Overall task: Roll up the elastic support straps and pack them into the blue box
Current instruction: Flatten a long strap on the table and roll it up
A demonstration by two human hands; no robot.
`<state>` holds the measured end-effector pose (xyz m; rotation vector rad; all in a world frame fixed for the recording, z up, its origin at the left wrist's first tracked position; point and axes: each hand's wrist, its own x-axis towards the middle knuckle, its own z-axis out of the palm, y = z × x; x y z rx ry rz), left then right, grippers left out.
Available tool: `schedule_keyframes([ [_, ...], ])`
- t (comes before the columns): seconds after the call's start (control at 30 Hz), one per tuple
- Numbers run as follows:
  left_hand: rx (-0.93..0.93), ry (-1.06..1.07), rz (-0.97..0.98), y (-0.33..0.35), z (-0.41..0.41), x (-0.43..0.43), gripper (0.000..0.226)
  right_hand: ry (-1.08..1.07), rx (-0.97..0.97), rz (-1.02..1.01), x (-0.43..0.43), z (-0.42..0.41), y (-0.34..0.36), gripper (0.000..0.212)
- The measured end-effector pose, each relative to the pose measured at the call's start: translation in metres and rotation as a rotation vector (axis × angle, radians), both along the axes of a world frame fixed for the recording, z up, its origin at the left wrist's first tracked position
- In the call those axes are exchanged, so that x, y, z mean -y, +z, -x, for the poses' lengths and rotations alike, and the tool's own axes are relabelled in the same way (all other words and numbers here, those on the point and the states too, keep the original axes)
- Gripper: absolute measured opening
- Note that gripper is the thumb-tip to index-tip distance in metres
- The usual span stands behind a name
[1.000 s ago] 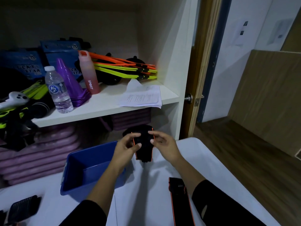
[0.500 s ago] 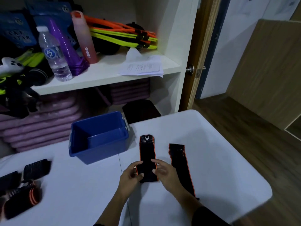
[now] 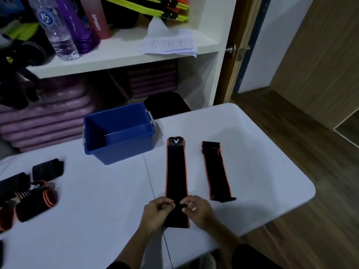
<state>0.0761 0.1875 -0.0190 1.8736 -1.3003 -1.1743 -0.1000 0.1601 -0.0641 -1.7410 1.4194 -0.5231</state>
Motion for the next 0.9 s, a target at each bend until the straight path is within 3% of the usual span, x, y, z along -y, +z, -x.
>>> schedule_keyframes([
  [0.13,0.275,-0.2,-0.005,-0.014,-0.006,0.0,0.034,0.109,-0.177,0.078,-0.003,0.0,-0.01,0.052],
  [0.2,0.437,-0.329,-0.04,-0.017,-0.005,0.0,0.044,0.145,-0.271,0.053,-0.005,0.0,-0.012,0.057],
  [0.3,0.52,-0.345,-0.034,-0.018,0.001,0.002,0.044,0.117,-0.262,0.078,-0.005,-0.001,-0.008,0.05],
  [0.47,0.259,-0.156,0.047,0.005,0.032,0.026,0.023,-0.233,0.001,0.425,0.014,0.015,0.018,0.032],
  [0.57,-0.023,-0.057,-0.062,0.014,0.06,0.05,0.014,-0.494,-0.15,0.466,0.038,0.046,0.032,0.036],
  [0.63,-0.124,-0.024,-0.177,0.016,0.078,0.063,0.005,-0.572,-0.308,0.344,0.047,0.071,0.029,0.042],
  [0.7,-0.091,-0.046,-0.246,0.015,0.093,0.072,0.015,-0.549,-0.406,0.02,0.05,0.09,0.032,0.041],
  [0.77,-0.099,-0.034,-0.271,0.014,0.109,0.078,0.018,-0.467,-0.358,-0.297,0.051,0.104,0.032,0.044],
  [0.9,-0.114,-0.07,-0.3,0.008,0.131,0.08,0.023,-0.458,-0.153,-0.405,0.051,0.113,0.033,0.039],
])
